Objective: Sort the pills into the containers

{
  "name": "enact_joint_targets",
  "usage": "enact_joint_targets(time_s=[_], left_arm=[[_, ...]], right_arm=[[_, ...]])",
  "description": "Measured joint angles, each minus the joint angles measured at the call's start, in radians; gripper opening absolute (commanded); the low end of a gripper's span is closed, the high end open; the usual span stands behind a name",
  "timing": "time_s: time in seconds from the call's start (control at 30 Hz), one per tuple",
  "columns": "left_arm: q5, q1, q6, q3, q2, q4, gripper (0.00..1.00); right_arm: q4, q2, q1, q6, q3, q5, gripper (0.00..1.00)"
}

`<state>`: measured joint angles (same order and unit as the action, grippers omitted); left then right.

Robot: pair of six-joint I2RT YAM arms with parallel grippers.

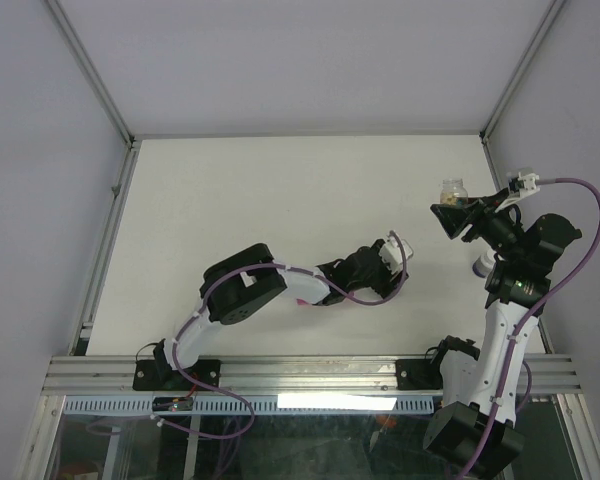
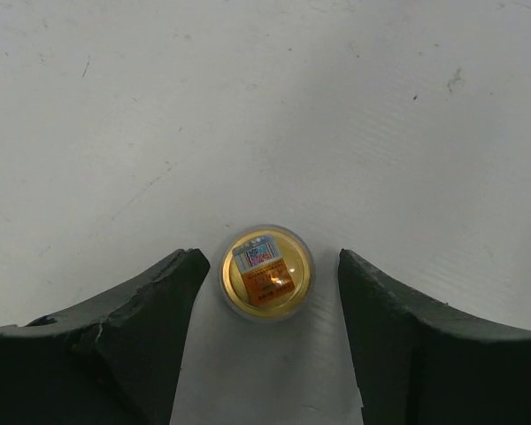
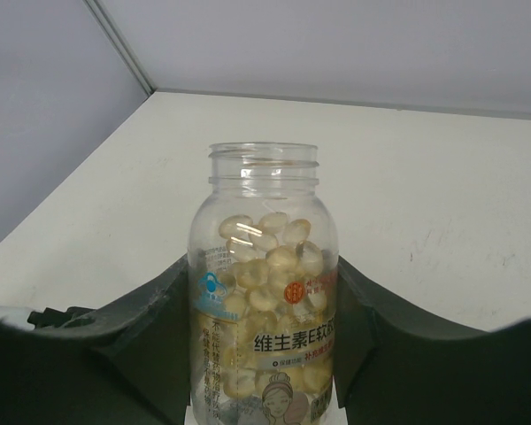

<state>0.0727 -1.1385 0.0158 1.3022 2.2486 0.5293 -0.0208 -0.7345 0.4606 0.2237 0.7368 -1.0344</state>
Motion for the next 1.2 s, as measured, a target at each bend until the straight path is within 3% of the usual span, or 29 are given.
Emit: enact_joint_targets(time_s=[0.17, 0.37, 0.63, 0.93, 1.2], left_arm=[[0.018, -0.008, 0.002, 0.013, -0.031, -0.107, 0.77], [0.018, -0.008, -0.002, 0.093, -0.046, -0.307, 0.79], [0.039, -0.007, -0.013, 0.242, -0.027, -0.525, 0.72], [0.068, -0.007, -0.038, 0.341, 0.036, -0.600, 0.67], [0.069, -0.007, -0.050, 0.352, 0.039, -0.620, 0.52]], right_arm=[[0.000, 0.000, 0.000, 0.001, 0.000, -0.003, 0.00], [0.000, 0.000, 0.000, 0.003, 0.000, -0.003, 0.00], [0.000, -0.001, 0.000, 0.003, 0.000, -0.003, 0.00], [0.000, -0.003, 0.000, 0.003, 0.000, -0.003, 0.00], [0.000, -0.003, 0.000, 0.003, 0.000, -0.003, 0.00]])
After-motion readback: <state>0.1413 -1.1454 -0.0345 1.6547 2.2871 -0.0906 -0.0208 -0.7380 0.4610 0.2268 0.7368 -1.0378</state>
